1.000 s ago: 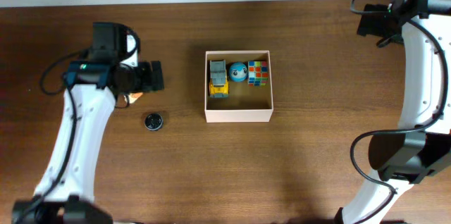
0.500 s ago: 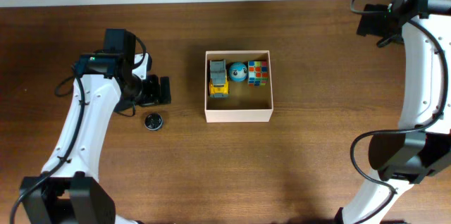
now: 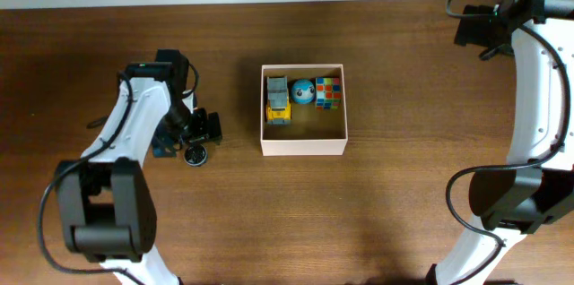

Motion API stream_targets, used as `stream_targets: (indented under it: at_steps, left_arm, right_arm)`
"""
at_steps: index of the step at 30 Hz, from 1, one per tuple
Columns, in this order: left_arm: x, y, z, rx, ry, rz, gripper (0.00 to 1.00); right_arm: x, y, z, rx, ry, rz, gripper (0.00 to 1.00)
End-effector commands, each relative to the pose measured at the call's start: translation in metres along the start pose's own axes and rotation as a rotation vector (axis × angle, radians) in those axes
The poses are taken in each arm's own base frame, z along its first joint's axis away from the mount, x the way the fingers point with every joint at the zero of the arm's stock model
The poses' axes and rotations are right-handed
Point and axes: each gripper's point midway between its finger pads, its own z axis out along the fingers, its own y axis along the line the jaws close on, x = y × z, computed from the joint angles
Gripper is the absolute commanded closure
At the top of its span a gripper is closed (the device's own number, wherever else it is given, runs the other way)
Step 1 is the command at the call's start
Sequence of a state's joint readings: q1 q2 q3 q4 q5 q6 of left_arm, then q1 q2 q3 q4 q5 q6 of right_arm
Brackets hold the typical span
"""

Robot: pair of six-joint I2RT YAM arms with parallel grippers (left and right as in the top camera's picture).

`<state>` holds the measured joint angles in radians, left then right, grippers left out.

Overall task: Pack container
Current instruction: 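Lower the left gripper and close it on the black puck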

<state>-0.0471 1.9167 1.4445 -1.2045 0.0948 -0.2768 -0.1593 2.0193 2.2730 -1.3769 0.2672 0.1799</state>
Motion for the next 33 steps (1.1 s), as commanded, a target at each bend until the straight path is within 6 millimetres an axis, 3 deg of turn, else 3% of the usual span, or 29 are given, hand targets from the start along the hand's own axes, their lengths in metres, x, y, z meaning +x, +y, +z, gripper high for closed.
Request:
stream_targets:
  at_steps: [1, 11, 22, 33]
  left_arm:
    - [-0.003, 0.004, 0.007, -0.018, 0.016, -0.08, 0.01]
    - [-0.009, 0.009, 0.023, -0.058, 0.029, -0.125, 0.0]
    - [-0.025, 0.016, 0.037, -0.09, -0.045, 0.022, 0.0]
    - [-0.004, 0.023, 0.064, -0.097, 0.014, 0.065, 0.0]
  right_arm:
    - [0.0, 0.001, -0.001, -0.003, -0.002, -0.001, 0.01]
    - [0.0, 0.001, -0.001, -0.003, -0.001, -0.001, 0.01]
    - [0.0, 0.001, -0.001, -0.003, -0.002, -0.001, 0.01]
    - [0.0, 0.001, -0.001, -0.003, -0.001, -0.001, 0.01]
